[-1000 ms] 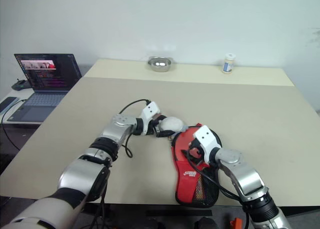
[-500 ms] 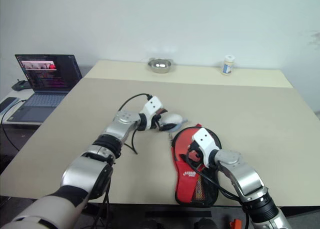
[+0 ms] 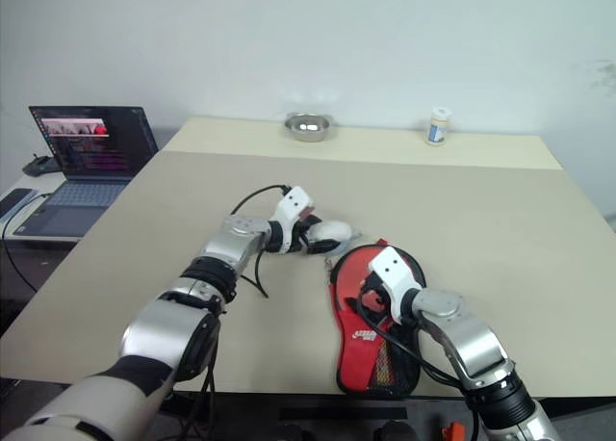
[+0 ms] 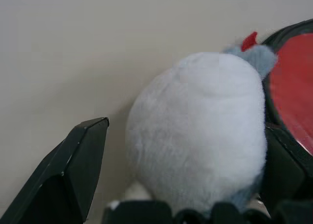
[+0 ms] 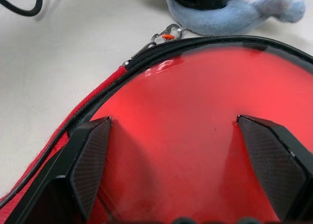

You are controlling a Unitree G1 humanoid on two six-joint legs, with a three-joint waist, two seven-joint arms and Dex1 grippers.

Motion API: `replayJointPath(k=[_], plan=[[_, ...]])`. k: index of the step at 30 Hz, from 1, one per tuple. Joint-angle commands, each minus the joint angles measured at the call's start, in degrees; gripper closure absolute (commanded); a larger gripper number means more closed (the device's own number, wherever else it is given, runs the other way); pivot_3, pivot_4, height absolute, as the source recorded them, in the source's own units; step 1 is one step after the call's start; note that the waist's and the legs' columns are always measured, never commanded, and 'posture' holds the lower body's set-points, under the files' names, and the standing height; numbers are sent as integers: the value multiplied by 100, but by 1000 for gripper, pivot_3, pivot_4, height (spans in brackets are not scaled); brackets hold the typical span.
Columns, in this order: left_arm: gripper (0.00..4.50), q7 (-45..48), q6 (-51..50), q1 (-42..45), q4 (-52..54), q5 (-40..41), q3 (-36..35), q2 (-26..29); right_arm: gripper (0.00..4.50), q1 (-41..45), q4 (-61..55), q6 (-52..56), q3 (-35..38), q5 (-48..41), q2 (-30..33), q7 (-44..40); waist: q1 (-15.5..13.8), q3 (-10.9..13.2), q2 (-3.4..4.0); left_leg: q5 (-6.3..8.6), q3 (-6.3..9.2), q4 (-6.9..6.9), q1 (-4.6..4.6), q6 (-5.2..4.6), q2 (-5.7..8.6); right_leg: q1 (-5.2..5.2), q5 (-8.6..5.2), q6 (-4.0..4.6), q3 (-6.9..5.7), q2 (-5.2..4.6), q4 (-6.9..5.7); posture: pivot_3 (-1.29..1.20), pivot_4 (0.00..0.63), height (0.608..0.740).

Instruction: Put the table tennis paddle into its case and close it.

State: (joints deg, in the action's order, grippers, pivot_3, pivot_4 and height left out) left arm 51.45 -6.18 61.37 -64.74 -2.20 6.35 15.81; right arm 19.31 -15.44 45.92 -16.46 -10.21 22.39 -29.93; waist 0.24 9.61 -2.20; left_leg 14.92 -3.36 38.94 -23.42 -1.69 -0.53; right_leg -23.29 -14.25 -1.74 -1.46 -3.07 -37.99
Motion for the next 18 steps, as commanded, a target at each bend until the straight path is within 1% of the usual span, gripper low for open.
replayJointPath(k=[1,4,5,8,12,15,18], plan=[[0,148,-75,-76,170,16,-32,75,47,-163,238,345,-248,76,53,-38,0,0,0,0,0,0,0,0,0,0,0,0,0,0,0,0,150,740],[568,214,11,-104,227,-37,17,82,0,-158,237,342,-253,85,53,-31,0,-1,-1,0,0,0,0,0,0,0,0,0,0,-1,0,0,150,740],[875,227,23,-108,237,-43,21,81,0,-159,235,342,-254,87,54,-28,1,-1,-1,0,0,0,0,0,-1,0,0,0,1,-1,0,0,150,740],[2009,278,60,-118,255,-80,51,79,0,-160,234,339,-251,99,60,-16,1,-1,-1,0,0,0,0,0,-2,0,0,0,1,-2,0,0,150,740],[3293,272,71,-107,251,-79,44,52,0,-154,250,323,-236,125,58,20,1,-4,-2,0,0,0,0,0,-2,0,0,0,1,-2,1,0,150,740],[3804,118,93,-49,215,-104,40,2,0,-165,330,329,-211,156,43,83,1,-5,-2,0,1,0,0,0,-2,1,0,0,1,-3,1,0,150,740],[3848,-203,297,56,110,-257,124,-72,0,-246,426,450,-244,109,91,22,-5,-10,-4,0,2,0,1,0,-2,2,0,0,1,-3,1,0,150,740]])
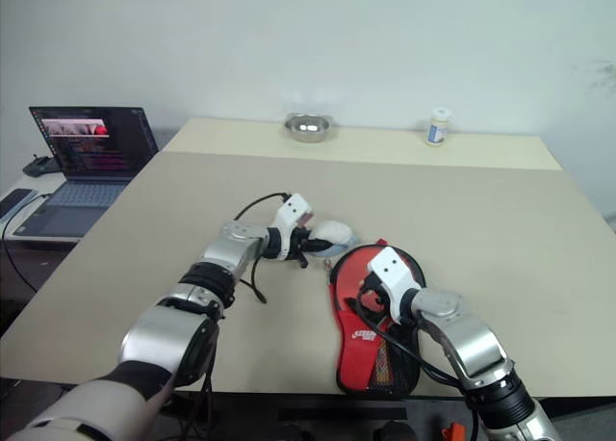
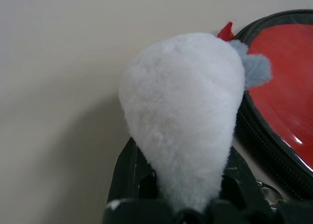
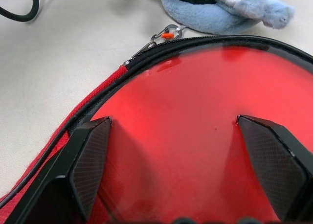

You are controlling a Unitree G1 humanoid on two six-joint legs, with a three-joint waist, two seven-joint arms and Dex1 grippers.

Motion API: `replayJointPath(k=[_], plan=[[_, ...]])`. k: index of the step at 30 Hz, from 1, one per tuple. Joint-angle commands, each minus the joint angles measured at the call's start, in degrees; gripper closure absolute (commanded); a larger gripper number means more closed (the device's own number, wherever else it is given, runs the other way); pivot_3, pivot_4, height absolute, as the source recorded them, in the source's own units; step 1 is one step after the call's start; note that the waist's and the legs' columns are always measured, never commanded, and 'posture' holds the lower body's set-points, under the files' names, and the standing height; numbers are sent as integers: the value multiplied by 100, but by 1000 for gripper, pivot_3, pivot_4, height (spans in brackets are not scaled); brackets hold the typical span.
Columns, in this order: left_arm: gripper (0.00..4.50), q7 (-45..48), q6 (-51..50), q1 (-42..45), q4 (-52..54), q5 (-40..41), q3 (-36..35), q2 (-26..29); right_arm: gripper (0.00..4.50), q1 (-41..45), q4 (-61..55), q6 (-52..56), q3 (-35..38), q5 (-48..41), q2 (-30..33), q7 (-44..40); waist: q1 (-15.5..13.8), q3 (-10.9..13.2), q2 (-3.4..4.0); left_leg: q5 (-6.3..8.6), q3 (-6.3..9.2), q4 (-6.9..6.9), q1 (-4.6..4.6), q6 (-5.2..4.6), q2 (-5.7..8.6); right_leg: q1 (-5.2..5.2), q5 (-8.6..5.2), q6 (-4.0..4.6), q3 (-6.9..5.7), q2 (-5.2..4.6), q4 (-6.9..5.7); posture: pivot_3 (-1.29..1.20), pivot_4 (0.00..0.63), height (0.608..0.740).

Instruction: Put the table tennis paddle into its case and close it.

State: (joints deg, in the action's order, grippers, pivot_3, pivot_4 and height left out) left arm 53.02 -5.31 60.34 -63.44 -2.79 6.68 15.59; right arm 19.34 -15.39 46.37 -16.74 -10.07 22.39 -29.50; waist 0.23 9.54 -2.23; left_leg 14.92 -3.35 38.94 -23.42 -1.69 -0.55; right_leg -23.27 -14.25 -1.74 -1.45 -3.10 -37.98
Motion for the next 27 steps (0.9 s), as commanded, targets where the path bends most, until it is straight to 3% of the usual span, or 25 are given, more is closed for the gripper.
replayJointPath(k=[1,16,27], plan=[[3848,-471,262,215,-85,-256,120,-86,0,-283,434,439,-234,83,116,-50,-8,-7,-3,0,0,0,2,0,0,2,0,0,0,-1,0,0,150,740],[3858,-3073,995,1472,-1400,-1670,847,-1234,0,-460,584,552,-407,39,304,-355,-46,-55,-21,1,2,-3,34,1,0,39,-16,-28,-3,-5,13,0,150,740],[3902,-3765,1449,1983,-1527,-2293,1156,-2246,0,-801,218,881,-625,-12,362,-386,-40,-58,-18,7,1,-19,31,7,1,39,-17,-29,-6,-6,33,0,150,740]])
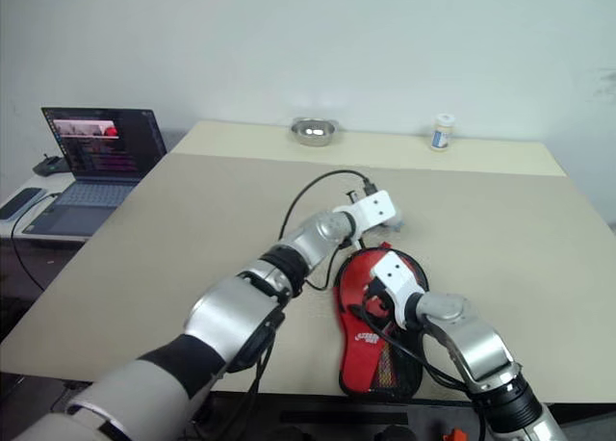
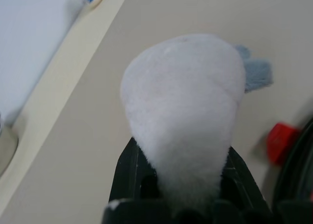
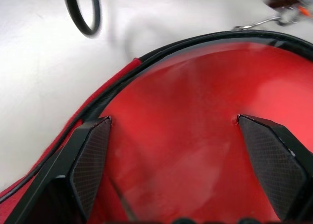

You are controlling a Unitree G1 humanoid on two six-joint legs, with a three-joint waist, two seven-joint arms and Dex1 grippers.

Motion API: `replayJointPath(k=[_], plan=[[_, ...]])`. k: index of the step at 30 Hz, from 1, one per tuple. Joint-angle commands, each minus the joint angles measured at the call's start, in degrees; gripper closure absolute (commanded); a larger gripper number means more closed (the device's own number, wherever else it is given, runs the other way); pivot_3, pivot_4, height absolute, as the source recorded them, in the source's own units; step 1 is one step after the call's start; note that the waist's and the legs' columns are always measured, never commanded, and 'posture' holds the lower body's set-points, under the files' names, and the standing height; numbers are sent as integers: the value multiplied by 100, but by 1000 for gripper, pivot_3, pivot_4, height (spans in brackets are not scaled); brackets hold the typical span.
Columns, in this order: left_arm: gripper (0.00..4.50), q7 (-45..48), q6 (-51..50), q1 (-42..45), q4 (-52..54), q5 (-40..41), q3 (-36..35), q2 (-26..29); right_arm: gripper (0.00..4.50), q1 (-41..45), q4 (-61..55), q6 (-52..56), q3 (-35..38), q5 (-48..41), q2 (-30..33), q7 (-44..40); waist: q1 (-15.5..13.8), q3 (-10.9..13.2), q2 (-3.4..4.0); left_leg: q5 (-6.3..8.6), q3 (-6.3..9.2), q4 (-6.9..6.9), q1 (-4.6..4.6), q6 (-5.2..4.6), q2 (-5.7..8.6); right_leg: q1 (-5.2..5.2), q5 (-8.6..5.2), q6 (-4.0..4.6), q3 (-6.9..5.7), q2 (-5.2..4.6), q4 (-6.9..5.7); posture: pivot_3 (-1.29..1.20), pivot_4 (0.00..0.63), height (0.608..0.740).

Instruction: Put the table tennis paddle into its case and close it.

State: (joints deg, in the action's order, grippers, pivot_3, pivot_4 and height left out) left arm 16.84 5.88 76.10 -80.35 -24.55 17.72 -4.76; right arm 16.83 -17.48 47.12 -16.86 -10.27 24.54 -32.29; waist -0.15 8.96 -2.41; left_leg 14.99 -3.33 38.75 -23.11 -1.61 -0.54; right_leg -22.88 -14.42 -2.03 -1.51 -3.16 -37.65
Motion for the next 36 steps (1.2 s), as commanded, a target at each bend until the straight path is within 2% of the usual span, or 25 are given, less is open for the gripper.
replayJointPath(k=[1,9,18,25,36], plan=[[3902,-125,380,425,162,-139,56,-281,0,-586,377,837,-621,5,155,-100,-2,0,0,0,0,0,-2,0,0,0,0,0,-1,0,2,0,150,740],[3905,135,773,662,188,-176,30,-930,0,-649,276,964,-663,23,123,-62,-7,-4,7,1,7,-1,-3,1,-1,2,-2,-3,-12,-1,13,0,150,740],[3906,938,1168,594,274,111,-124,-1517,0,-536,408,914,-705,73,3,-32,3,-13,21,2,30,-3,-3,0,-8,28,0,-1,-56,-4,55,0,150,740],[3906,1310,1361,448,310,180,-32,-1798,0,-520,455,867,-706,134,-21,-56,8,-22,37,2,37,-4,-2,0,-9,34,-1,-2,-60,-4,59,0,150,740],[3906,1922,1531,360,414,708,-181,-2217,0,-529,445,864,-683,207,-22,-61,11,-23,40,2,53,-4,5,0,-8,52,-2,-3,-68,-4,67,0,150,740]])
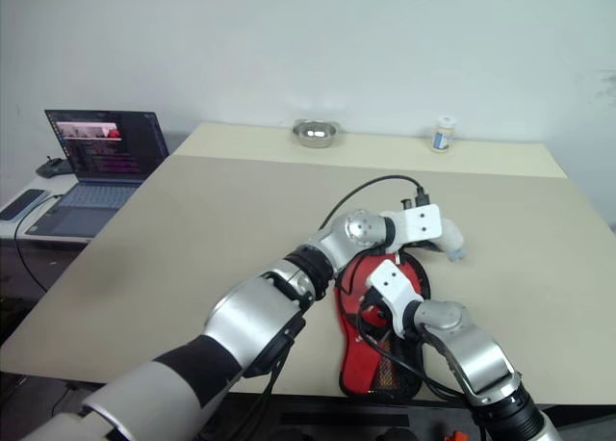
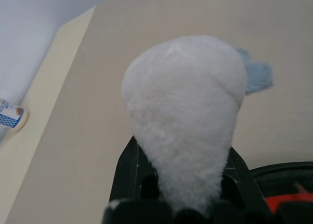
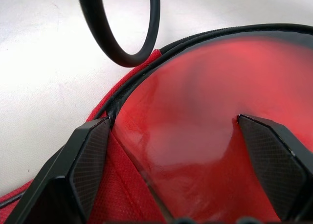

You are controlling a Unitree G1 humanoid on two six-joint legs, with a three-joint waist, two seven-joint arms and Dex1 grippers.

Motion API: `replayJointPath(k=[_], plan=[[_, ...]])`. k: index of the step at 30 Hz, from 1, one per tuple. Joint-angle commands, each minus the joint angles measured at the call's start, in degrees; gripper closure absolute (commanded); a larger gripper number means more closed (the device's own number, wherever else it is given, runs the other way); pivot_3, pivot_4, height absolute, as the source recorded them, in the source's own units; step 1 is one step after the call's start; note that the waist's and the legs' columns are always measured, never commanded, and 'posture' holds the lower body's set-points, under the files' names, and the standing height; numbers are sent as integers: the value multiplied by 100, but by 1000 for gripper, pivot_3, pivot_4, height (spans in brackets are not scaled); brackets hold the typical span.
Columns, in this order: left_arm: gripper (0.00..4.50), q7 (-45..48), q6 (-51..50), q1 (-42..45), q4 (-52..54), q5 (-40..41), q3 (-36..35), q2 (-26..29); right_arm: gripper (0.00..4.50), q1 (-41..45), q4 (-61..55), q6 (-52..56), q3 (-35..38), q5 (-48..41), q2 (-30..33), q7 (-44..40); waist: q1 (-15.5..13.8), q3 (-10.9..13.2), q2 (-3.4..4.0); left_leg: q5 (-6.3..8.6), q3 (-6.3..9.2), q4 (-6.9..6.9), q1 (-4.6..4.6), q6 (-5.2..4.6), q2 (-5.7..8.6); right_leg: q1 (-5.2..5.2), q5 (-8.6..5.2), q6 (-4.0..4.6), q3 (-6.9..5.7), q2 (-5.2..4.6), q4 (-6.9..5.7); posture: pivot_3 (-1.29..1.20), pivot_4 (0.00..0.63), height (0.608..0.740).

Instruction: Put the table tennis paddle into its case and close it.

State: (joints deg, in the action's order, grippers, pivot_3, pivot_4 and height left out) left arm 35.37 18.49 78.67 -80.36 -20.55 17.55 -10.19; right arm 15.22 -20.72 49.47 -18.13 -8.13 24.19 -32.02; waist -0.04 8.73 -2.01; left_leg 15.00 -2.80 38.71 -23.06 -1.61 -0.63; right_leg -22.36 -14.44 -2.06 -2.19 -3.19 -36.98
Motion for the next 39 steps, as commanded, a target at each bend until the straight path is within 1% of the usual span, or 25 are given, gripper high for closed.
replayJointPath(k=[1,8,12,13,14,16,18,19,22,27,31,34,37,39], plan=[[3906,116,282,111,423,346,-156,-1696,0,-368,771,626,-558,-1,10,-86,0,0,0,0,1,0,0,0,0,0,0,0,0,0,0,0,150,740],[3906,342,272,94,467,622,-160,-1844,0,-358,785,619,-552,20,-19,-68,1,0,0,0,5,0,0,0,0,1,-1,-1,-3,0,1,0,150,740],[3906,484,235,-26,431,509,50,-1798,0,-333,812,610,-530,38,-47,-47,1,0,0,0,7,-1,0,0,0,2,-1,-1,-5,0,2,0,150,740],[3178,546,230,-72,420,475,96,-1769,0,-333,814,609,-523,41,-51,-43,1,0,0,0,7,-1,0,0,0,2,-1,-1,-5,1,2,0,150,740],[2908,582,229,-98,417,465,124,-1751,0,-334,814,608,-518,44,-54,-41,2,0,0,0,8,-1,0,0,0,2,-1,-1,-6,1,2,0,150,740],[2168,703,202,-166,406,458,177,-1708,0,-336,816,607,-512,48,-58,-41,3,0,1,0,8,-1,0,0,0,2,-1,-1,-6,1,2,0,150,740],[1313,742,191,-210,406,472,211,-1679,0,-334,822,603,-505,52,-62,-41,3,0,1,0,8,-2,0,0,0,2,-1,-1,-6,1,3,0,150,740],[1046,763,184,-230,407,485,218,-1669,0,-330,828,599,-501,55,-63,-40,4,0,1,0,9,-2,0,0,0,2,-1,-1,-6,1,3,0,150,740],[21,822,193,-288,412,488,245,-1647,0,-297,876,572,-490,65,-72,-45,9,0,1,0,9,-3,0,0,-1,2,-1,0,-6,0,5,0,150,740],[21,806,310,-248,468,566,182,-1572,0,-173,1034,477,-468,90,-82,-65,26,-1,3,0,11,-4,5,0,-5,3,-1,-1,-6,1,4,0,150,740],[21,894,460,-92,512,755,-6,-1306,0,-63,1125,395,-396,120,-57,-62,32,-2,5,0,15,-5,12,1,-8,3,-1,-1,-9,2,4,0,150,740],[21,792,295,-40,517,1098,-416,-904,0,23,1169,408,-230,114,-77,10,36,-2,6,0,14,-5,15,1,-11,3,1,-4,-14,1,4,0,150,740],[21,723,283,-66,522,1199,-606,-544,0,53,1072,466,-123,41,-66,-6,35,2,8,0,17,-4,15,1,-13,1,2,-8,-20,0,4,0,150,740],[21,596,120,-62,557,1413,-913,-132,0,114,775,589,29,-58,-61,4,35,8,12,0,17,-4,14,1,-12,2,3,-8,-21,0,4,0,150,740]])
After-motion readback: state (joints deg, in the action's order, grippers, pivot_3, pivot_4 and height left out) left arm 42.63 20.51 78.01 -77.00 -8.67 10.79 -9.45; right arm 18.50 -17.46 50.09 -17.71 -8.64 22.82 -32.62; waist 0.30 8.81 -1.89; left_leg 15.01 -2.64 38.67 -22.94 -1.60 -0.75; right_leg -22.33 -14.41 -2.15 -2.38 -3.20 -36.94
